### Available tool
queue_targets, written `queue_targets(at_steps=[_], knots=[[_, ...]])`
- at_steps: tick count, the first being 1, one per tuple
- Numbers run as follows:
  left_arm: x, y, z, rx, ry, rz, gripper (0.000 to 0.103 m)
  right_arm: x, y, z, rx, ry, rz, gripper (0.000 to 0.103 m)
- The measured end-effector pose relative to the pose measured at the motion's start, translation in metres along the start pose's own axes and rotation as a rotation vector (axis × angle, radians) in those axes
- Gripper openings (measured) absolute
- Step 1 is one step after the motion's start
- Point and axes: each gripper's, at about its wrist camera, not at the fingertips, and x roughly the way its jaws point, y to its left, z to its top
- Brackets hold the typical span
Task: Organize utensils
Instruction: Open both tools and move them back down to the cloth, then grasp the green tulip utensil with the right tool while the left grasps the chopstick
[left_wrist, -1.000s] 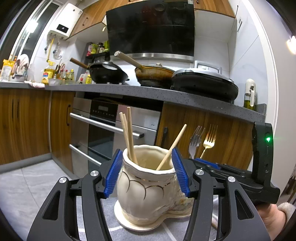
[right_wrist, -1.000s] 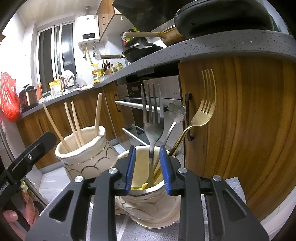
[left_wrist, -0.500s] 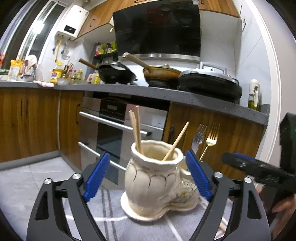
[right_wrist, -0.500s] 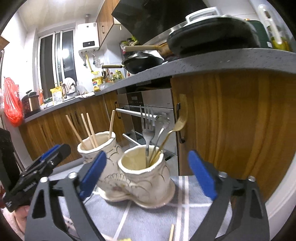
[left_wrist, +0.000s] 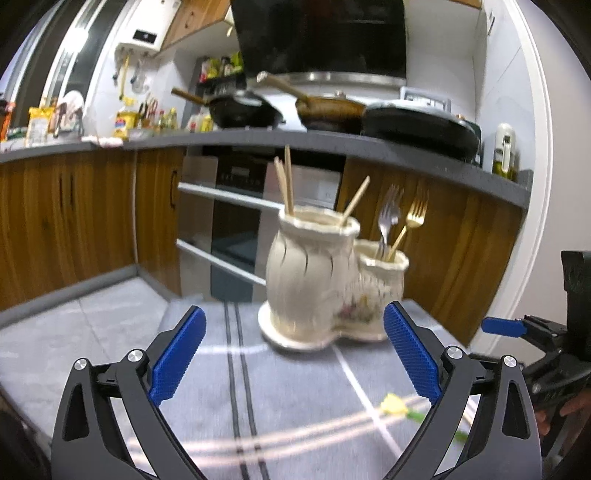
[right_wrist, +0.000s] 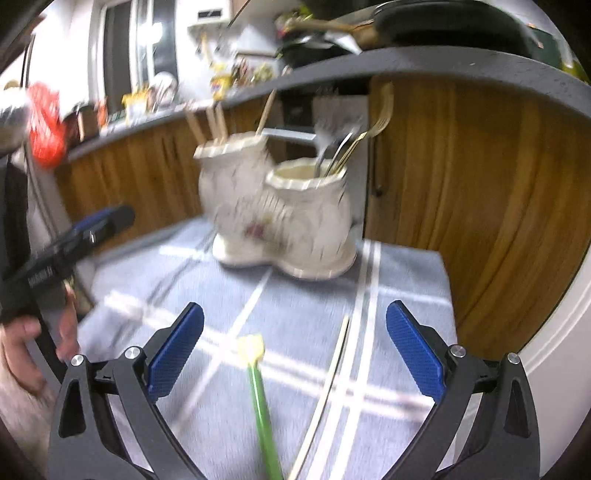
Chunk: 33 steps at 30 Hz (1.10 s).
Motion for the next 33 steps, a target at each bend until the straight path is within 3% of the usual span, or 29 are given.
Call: queue_targets(at_steps=[6, 12, 19, 25, 27, 30, 33], knots=[[-0.007, 0.004, -0.019, -0.019, 0.087, 0.022, 0.096, 0.009, 0.010, -0.021, -0.015, 0.096, 0.011, 0.098], [-0.009, 0.000, -0.030, 0.019, 0.128, 0.043, 0.096, 0.015, 0.030, -0.033, -0.111, 0.149, 0.008, 0.094], [-0.007, -0.004, -0.031, 0.052, 0.140, 0.036, 0.096, 0.026, 0.037, -0.040, -0.135, 0.214, 0.023, 0.054], [-0.003, -0.005, -0.030, 0.061, 0.149, 0.025, 0.096, 0.038, 0.037, -0.046, -0.149, 0.270, 0.028, 0.029], [-0.002, -0.005, -0.030, 0.063, 0.150, 0.025, 0.096, 0.038, 0.038, -0.046, -0.156, 0.268, 0.035, 0.026], [0.001, -0.006, -0.031, 0.061, 0.158, 0.024, 0.096, 0.039, 0.039, -0.047, -0.161, 0.269, 0.053, 0.010], [0.004, -0.008, -0.031, 0.052, 0.168, 0.027, 0.096, 0.037, 0.034, -0.045, -0.125, 0.263, 0.088, 0.009]])
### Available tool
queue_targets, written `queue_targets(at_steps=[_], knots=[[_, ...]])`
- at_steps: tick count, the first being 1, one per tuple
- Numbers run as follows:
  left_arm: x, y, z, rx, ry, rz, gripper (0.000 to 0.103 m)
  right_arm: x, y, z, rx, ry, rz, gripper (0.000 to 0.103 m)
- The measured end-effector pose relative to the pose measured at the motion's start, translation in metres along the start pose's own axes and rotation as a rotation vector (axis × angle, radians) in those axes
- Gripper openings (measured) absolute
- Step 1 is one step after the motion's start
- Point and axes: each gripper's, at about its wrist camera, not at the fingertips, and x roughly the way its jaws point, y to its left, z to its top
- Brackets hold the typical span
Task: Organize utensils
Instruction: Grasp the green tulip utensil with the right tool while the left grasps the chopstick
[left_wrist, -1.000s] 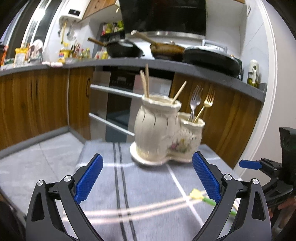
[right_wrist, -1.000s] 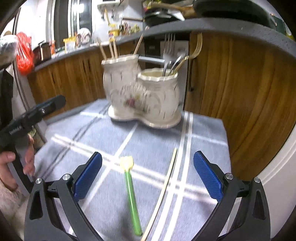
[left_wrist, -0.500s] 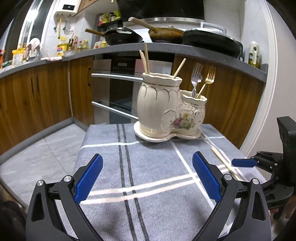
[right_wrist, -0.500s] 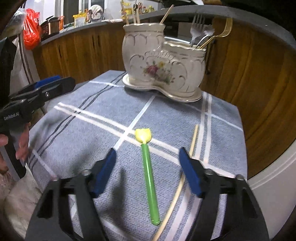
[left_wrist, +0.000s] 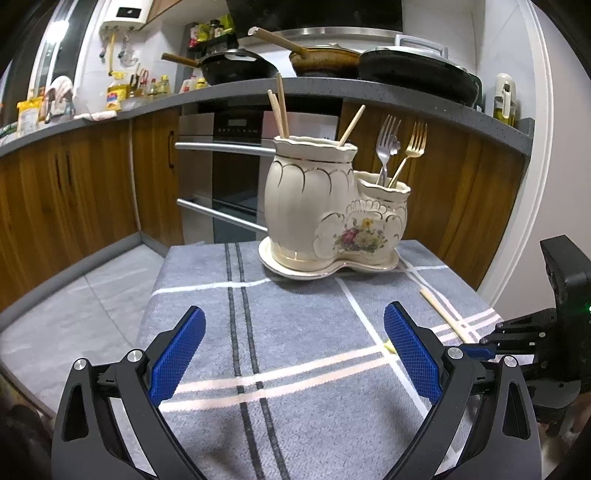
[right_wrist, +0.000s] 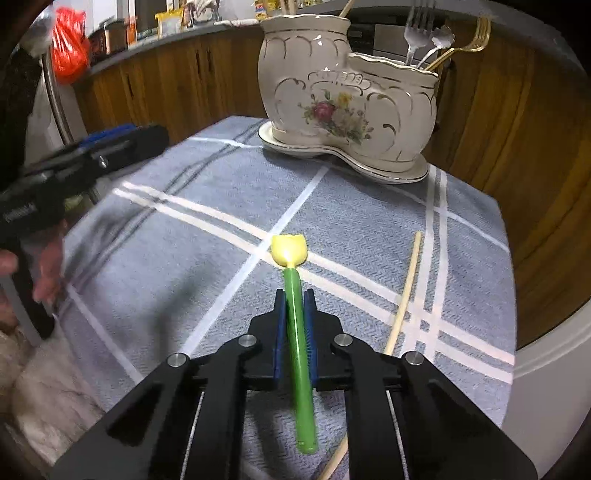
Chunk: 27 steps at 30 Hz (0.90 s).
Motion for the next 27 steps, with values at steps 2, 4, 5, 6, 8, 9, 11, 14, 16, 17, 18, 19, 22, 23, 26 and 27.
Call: queue_targets(at_steps=[2, 4, 5, 6, 8, 9, 11, 14, 16, 17, 18, 19, 22, 23, 26, 27], knots=[[0.001, -0.002, 0.001, -0.010, 0.008, -0.005, 0.096, -0.011, -0.008, 0.002, 0.042, -0.042, 0.032, 0.009], [0.001, -0.008, 0.004, -0.014, 0.012, 0.003, 0.096, -0.026, -0.018, 0.004, 0.090, -0.095, 0.053, 0.009], [0.000, -0.011, 0.004, -0.011, 0.014, 0.009, 0.096, -0.034, -0.025, 0.004, 0.119, -0.125, 0.059, 0.009], [0.000, -0.016, 0.004, -0.007, 0.019, 0.014, 0.096, -0.042, -0.031, 0.004, 0.142, -0.151, 0.062, 0.009], [-0.001, -0.030, 0.004, 0.012, 0.035, 0.018, 0.096, -0.063, -0.049, 0.002, 0.205, -0.232, 0.044, 0.009], [0.000, -0.038, 0.003, 0.024, 0.047, 0.018, 0.096, -0.070, -0.053, 0.001, 0.221, -0.258, 0.029, 0.009], [0.003, -0.056, 0.001, 0.051, 0.079, 0.012, 0.096, -0.086, -0.065, -0.002, 0.262, -0.315, 0.004, 0.009], [0.011, -0.084, -0.003, 0.073, 0.138, 0.001, 0.096, -0.103, -0.076, -0.010, 0.295, -0.376, -0.035, 0.009], [0.019, -0.100, -0.006, 0.056, 0.193, -0.026, 0.094, -0.110, -0.082, -0.014, 0.298, -0.408, -0.087, 0.009], [0.022, -0.106, -0.008, 0.050, 0.214, -0.038, 0.093, -0.114, -0.085, -0.016, 0.305, -0.425, -0.111, 0.009], [0.027, -0.115, -0.010, 0.048, 0.244, -0.053, 0.090, -0.116, -0.089, -0.018, 0.312, -0.433, -0.119, 0.009], [0.031, -0.125, -0.012, 0.058, 0.273, -0.066, 0.087, -0.118, -0.095, -0.021, 0.327, -0.443, -0.121, 0.009], [0.039, -0.152, -0.016, 0.108, 0.332, -0.078, 0.071, -0.119, -0.107, -0.027, 0.357, -0.448, -0.099, 0.009], [0.039, -0.158, -0.017, 0.119, 0.343, -0.079, 0.067, -0.119, -0.109, -0.028, 0.357, -0.449, -0.099, 0.009], [0.046, -0.177, -0.019, 0.138, 0.391, -0.088, 0.057, -0.120, -0.111, -0.030, 0.354, -0.452, -0.091, 0.009], [0.049, -0.183, -0.020, 0.143, 0.409, -0.087, 0.055, -0.120, -0.111, -0.030, 0.354, -0.451, -0.088, 0.009]])
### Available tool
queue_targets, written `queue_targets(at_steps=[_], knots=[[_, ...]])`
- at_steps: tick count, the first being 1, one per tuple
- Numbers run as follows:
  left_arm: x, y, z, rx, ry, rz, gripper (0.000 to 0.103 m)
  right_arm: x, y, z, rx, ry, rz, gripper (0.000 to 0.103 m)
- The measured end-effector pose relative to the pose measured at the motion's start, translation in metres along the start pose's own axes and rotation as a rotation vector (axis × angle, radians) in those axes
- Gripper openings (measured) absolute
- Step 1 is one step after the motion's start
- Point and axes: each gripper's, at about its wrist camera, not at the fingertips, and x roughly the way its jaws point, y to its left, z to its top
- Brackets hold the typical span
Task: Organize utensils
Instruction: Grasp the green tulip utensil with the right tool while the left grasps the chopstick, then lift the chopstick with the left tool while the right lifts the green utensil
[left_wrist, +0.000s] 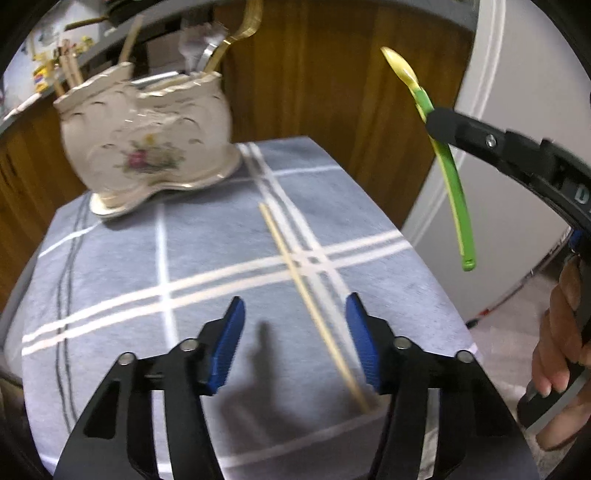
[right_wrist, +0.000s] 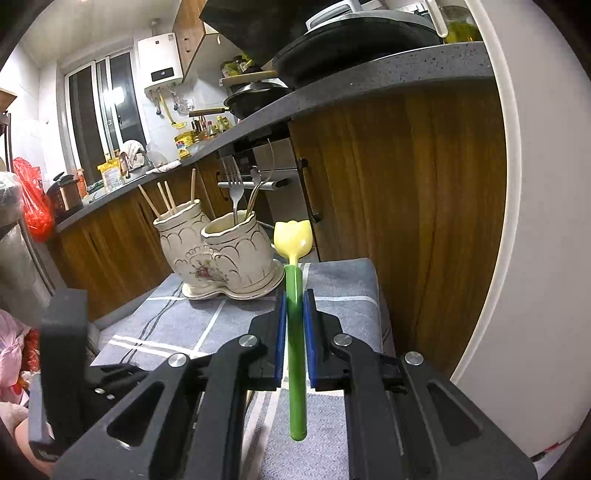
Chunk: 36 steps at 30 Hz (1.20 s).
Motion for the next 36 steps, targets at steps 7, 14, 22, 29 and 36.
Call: queue_targets(at_steps=[7, 14, 22, 29, 36], knots=[[0.024, -0.025, 0.006, 0.091, 0.083, 0.078, 0.035, -0.002, -0.003, -0.001, 0.015, 0.000, 0.015, 0.009], [0.033, -0.022, 0.014, 0.104, 0.137, 0.084, 0.010, -0.007, -0.006, -0.002, 0.024, -0.007, 0.017, 0.009], [0.028, -0.004, 0.015, 0.058, 0.123, 0.026, 0.008, -0.005, -0.004, -0.002, 0.027, -0.016, 0.010, 0.009], [0.006, 0.016, 0.013, 0.044, 0.029, -0.002, 0.006, -0.001, 0.002, -0.002, 0.024, -0.032, -0.009, 0.009], [-0.026, 0.041, 0.008, 0.037, -0.095, -0.028, 0.005, 0.011, 0.013, -0.002, 0.010, -0.034, -0.023, 0.009]])
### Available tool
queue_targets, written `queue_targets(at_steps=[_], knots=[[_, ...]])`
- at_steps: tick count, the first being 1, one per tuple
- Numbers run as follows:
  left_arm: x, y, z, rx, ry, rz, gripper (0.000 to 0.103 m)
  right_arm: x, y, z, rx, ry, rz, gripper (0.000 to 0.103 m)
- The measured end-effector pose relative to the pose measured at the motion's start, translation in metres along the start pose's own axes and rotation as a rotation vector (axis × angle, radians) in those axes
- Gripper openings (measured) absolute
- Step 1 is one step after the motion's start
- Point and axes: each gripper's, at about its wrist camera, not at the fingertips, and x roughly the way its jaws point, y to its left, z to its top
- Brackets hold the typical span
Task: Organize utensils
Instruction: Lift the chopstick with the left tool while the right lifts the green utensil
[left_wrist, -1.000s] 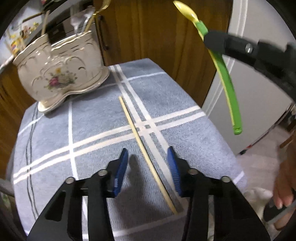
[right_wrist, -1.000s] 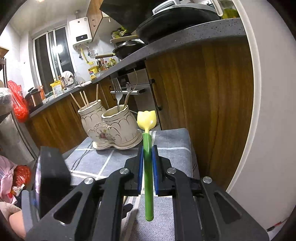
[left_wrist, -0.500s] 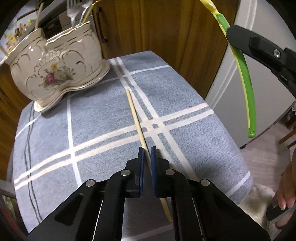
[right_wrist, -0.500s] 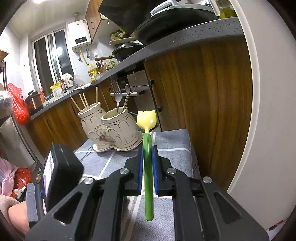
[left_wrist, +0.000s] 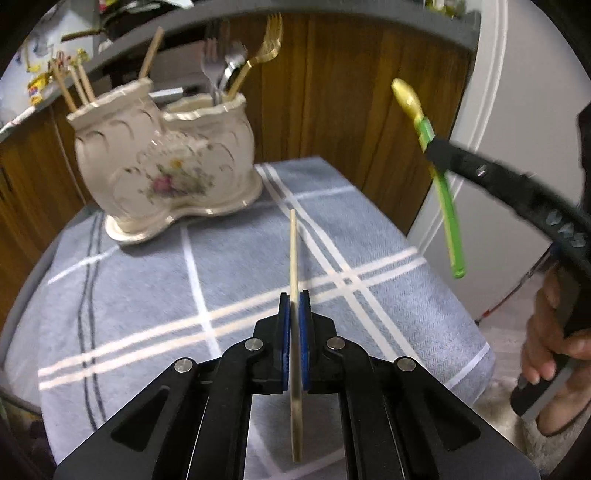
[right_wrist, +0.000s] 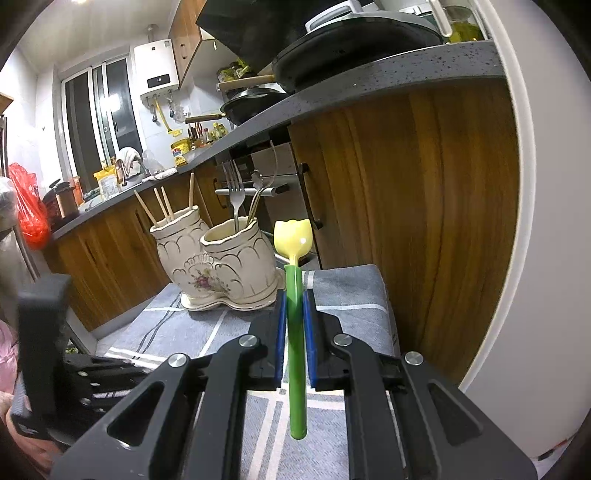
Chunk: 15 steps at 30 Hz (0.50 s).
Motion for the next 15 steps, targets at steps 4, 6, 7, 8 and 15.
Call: queue_targets(at_steps=[4, 6, 7, 8, 15], knots=[[-0.016, 0.014, -0.003, -0.008, -0.081, -0.048, 0.005, 0.009, 0.008, -0.002, -0.017, 0.010, -0.004, 0.009], [-0.023, 0.022, -0.005, -0.012, -0.126, -0.063, 0.005, 0.014, 0.012, -0.002, -0.021, 0.013, -0.005, 0.009], [-0.027, 0.026, -0.005, -0.013, -0.152, -0.068, 0.005, 0.016, 0.013, -0.002, -0.021, 0.013, -0.006, 0.009], [-0.031, 0.030, -0.006, -0.013, -0.174, -0.065, 0.005, 0.018, 0.015, -0.002, -0.020, 0.014, -0.004, 0.009], [-0.055, 0.051, -0.002, 0.005, -0.235, -0.111, 0.005, 0.023, 0.027, 0.002, -0.036, -0.009, 0.004, 0.009]])
